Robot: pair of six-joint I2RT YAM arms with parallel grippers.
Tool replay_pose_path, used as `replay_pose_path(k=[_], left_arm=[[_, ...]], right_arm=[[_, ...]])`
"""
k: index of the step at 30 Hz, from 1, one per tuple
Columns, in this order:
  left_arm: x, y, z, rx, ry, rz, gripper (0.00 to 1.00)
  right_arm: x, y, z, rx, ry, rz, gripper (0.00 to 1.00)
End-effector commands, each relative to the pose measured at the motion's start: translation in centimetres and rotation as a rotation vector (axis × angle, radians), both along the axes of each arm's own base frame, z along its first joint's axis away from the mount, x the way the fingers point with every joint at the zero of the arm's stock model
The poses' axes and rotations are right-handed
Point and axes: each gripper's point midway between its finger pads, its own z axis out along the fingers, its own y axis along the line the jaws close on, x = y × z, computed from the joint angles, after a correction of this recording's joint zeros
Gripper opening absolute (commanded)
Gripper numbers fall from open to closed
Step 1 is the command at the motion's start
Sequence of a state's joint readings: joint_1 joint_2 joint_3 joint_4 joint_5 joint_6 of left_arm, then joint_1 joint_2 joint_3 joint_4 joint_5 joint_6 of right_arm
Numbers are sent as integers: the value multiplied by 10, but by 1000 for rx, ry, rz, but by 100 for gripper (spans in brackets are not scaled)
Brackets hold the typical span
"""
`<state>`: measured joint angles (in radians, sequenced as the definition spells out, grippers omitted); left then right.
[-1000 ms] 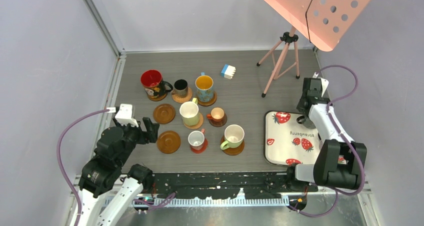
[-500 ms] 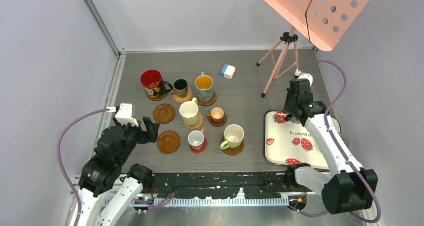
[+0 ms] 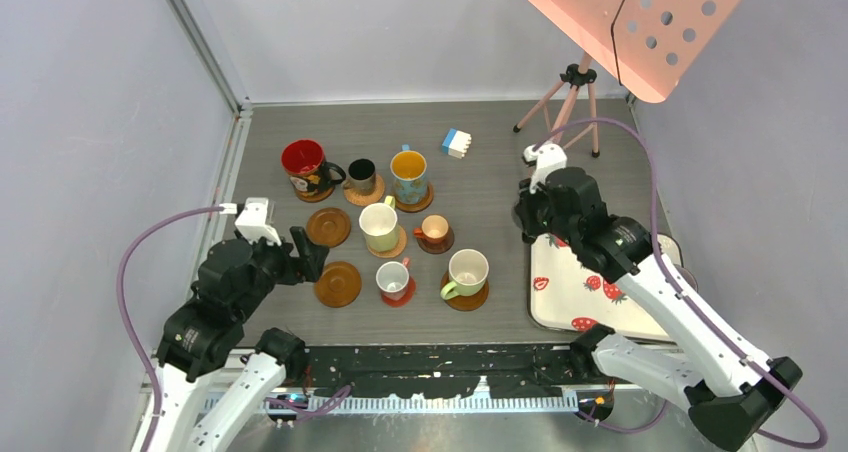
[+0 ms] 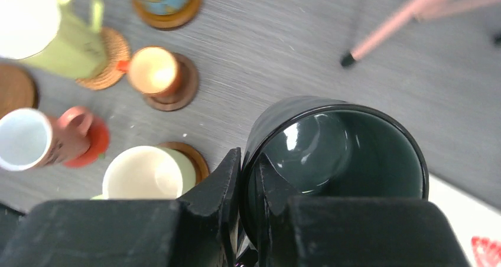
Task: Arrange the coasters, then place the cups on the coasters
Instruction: Pick up the cup from the tray, then place the cup on the coaster.
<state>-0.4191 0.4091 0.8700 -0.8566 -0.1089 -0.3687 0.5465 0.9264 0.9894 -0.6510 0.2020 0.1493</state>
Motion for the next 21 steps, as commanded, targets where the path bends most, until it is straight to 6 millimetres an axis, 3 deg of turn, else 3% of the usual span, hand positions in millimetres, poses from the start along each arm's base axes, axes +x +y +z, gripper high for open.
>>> replay_pose_path(k=[1,2,8,12,15,17,18,19,20,21], left_arm=[[-8,-14,25,-89,22,-45,77],[-9,-17,29,-95,36,-55,77],[-26,-38,54,-143,89,-187,75],[-33,-48,71,-151,84,-270,73],[-36,-51,83,-115,59,-329,72],[-37,-52,90,-97,59,-354,72],[-38,-54,96,-99,54,-370,71],[-38,-58,99,-106,59,-390,71],[-38,-62,102,-118,63,-411,70],[-40,-70,105,-141,78,-450,69]], right_arm=[[-1,59,85,6,-271,301,6],[-12,82,91,-1,-303,394,5],[-58,153,112,-108,-501,783,5],[-97,189,116,-168,-614,1085,5],[-125,212,116,-185,-606,1260,5],[-137,226,117,-206,-586,1337,5],[-139,233,105,-245,-548,1373,5],[-147,240,115,-242,-569,1393,5],[-148,250,107,-267,-553,1417,5],[-153,256,115,-266,-567,1432,5]])
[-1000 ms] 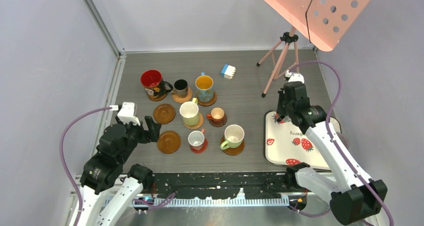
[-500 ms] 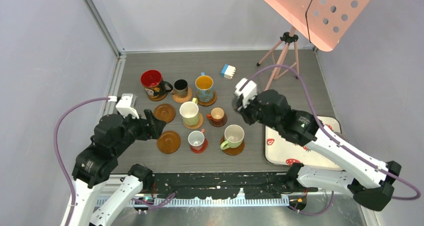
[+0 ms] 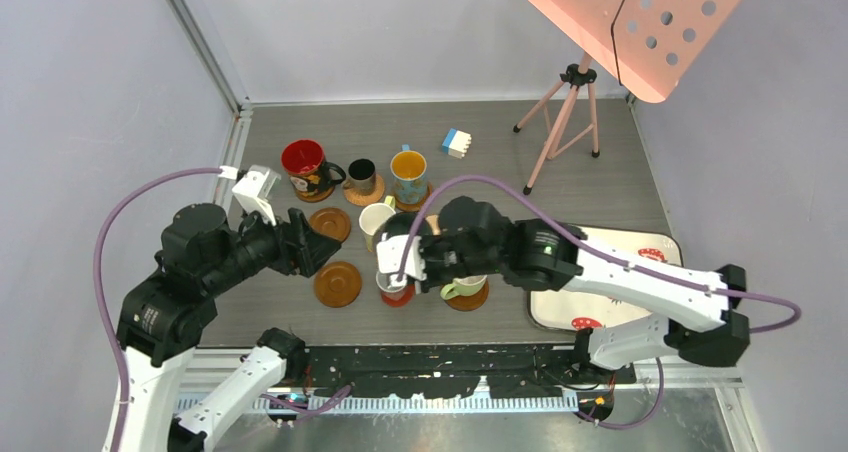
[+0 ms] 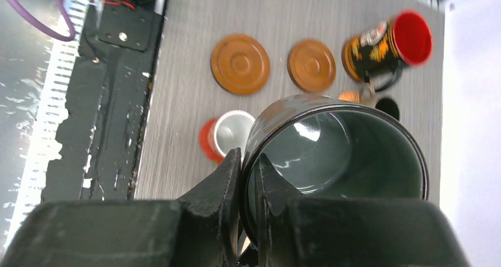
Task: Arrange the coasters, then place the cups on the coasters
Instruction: Place the cup on the coaster.
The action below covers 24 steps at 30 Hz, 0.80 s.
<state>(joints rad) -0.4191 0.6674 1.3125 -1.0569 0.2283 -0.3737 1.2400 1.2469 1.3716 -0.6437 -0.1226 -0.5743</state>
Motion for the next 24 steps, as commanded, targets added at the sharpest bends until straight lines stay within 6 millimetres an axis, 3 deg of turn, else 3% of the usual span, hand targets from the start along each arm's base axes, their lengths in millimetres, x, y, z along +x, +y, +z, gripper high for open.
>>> replay_pose_path(k=[1,2,3,7,17,24], left_arm=[[-11,-26,16,-46,12,-174,68],[-12,-32,19,-64,17,-206,67],[-14,-37,21,-81,22,-239,66],[-9,-43,16,-81,25,-261,63],[27,-11,-36,135,81,-72,56],[36,-1,-47,202,109,-20,43]], right_arm=[[-16,37,37,43,-109,147,5],[-19,43,45,57,-116,156,6],[-19,51,38,38,-104,157,5],[-19,71,40,37,-92,140,6],[-10,95,37,28,-135,76,5],[5,112,34,-12,-186,21,5]])
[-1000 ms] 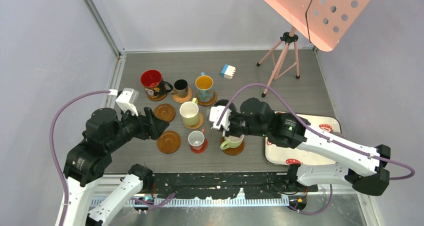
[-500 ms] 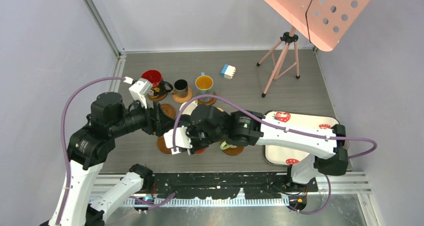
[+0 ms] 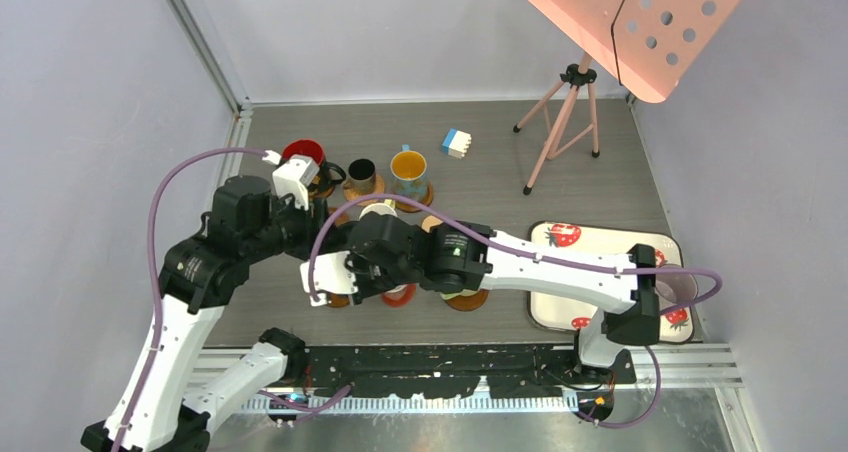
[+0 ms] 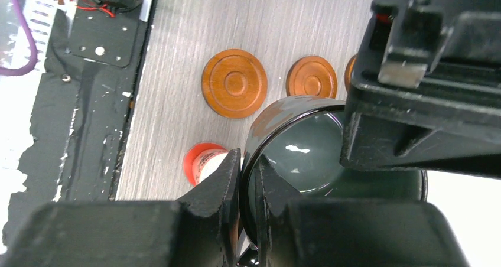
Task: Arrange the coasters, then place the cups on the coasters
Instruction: Place the cup on the coaster.
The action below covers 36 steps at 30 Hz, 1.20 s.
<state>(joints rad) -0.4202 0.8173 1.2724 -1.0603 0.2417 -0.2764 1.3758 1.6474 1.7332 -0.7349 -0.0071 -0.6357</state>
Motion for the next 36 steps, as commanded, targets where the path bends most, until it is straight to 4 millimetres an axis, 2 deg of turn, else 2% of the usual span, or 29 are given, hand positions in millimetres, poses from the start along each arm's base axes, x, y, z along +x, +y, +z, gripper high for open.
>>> replay_pose_path(k=[1,2,3,4,5,8,9,12,14,15,16,17,18,19,20,21,22,23,24,25,26,27,28,29,30,33,34,35,36], left_arm=[[8,10,-5,63,-22,34,40],[8,10,-6,64,-21,35,37],[9,10,-6,64,-23,36,32],[10,10,-7,67,-23,37,26],[11,13,-8,80,-24,46,20],[13,27,-12,139,-26,104,2],[14,32,-14,159,-26,127,0],[17,45,-12,195,-49,188,0],[19,50,-8,198,-64,217,0],[19,51,-6,196,-72,227,0],[20,52,-5,196,-77,239,0],[20,54,-3,194,-84,249,0],[21,55,-2,193,-90,260,0],[22,56,-1,192,-96,269,0],[24,57,-2,193,-99,281,0],[24,59,-2,191,-100,294,0],[26,60,-3,194,-100,306,0],[27,62,-3,197,-101,319,0],[29,62,-4,199,-99,328,0],[31,63,-6,201,-99,337,0],[32,65,-7,208,-100,350,0],[34,67,-9,219,-100,364,0],[36,70,-10,231,-99,382,0],[38,73,-12,241,-98,398,0],[40,75,-14,251,-95,414,0],[46,77,-20,264,-85,439,0],[47,77,-22,266,-80,446,0],[49,78,-25,269,-74,456,0],[52,78,-28,270,-69,467,0]], right_arm=[[18,24,47,129,-111,-42,5],[19,26,50,129,-120,-49,5],[21,31,42,106,-125,-49,5],[22,33,46,108,-134,-57,5],[24,38,39,89,-142,-57,5],[30,45,37,85,-181,-75,7],[31,47,35,80,-193,-76,10],[35,49,27,66,-221,-85,14],[37,49,21,62,-235,-89,20],[37,49,25,80,-244,-94,26],[37,48,17,63,-250,-88,30],[36,47,22,85,-256,-85,37],[35,44,14,68,-260,-76,43],[33,41,11,74,-263,-67,45],[32,37,17,90,-274,-57,51],[29,36,8,83,-275,-41,54],[28,31,15,101,-289,-32,58],[27,29,8,96,-291,-24,59],[26,24,13,113,-297,-22,61],[25,22,8,114,-294,-20,62],[24,17,16,135,-293,-26,63],[23,14,11,137,-282,-27,64],[20,10,20,167,-274,-24,69],[18,7,15,166,-259,-26,73],[16,2,26,203,-255,-29,75],[12,-12,34,261,-220,-57,81],[12,-15,30,268,-213,-68,85],[11,-20,37,301,-194,-85,99],[13,-24,35,314,-189,-113,98]])
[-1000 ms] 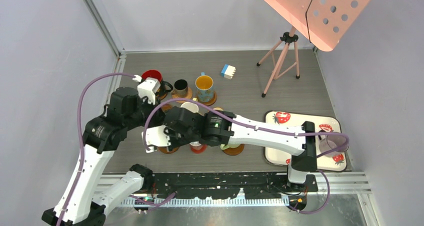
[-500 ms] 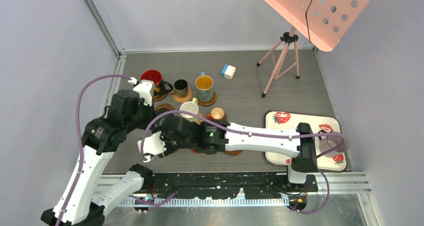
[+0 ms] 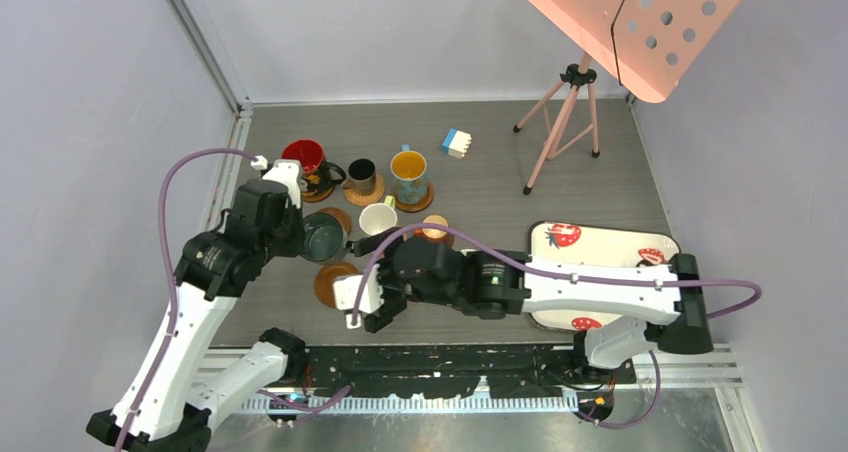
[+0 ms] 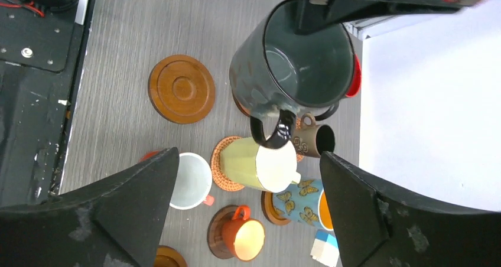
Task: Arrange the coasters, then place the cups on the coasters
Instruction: Place the cup on the coaster.
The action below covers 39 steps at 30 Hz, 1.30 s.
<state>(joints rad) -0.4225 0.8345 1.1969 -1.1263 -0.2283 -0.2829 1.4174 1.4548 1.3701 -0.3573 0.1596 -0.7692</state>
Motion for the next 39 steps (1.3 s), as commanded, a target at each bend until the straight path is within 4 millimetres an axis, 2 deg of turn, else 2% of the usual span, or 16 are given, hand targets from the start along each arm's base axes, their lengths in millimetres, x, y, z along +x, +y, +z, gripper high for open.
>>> replay_pose_path(k=[1,7,8,9,12,14,15,19,26,34,39], left_arm=[[29,2,14,-39,-109,99,0],[51,21,2,-46,-101,241,0],[55,25,-1,-53,-92,275,0],[59,30,-4,-64,-82,312,0],[72,43,-12,-101,-65,434,0],[80,50,-19,-124,-59,515,0],[84,50,-23,-148,-56,548,0],[105,47,-38,-195,-47,603,0],[127,44,-71,-201,38,644,0],[141,44,-100,-186,89,633,0],[144,46,-110,-175,112,640,0]], right_arm=[[2,-16,39,204,72,-87,96],[18,-51,47,396,273,-371,95],[20,-57,40,408,307,-421,95],[23,-66,45,436,316,-452,95],[23,-81,31,457,381,-528,95],[22,-97,33,487,408,-551,95],[21,-101,28,479,415,-559,95],[20,-126,34,546,468,-606,95],[24,-167,38,622,508,-722,95],[23,-181,39,646,522,-731,95],[23,-187,38,662,532,-750,95]])
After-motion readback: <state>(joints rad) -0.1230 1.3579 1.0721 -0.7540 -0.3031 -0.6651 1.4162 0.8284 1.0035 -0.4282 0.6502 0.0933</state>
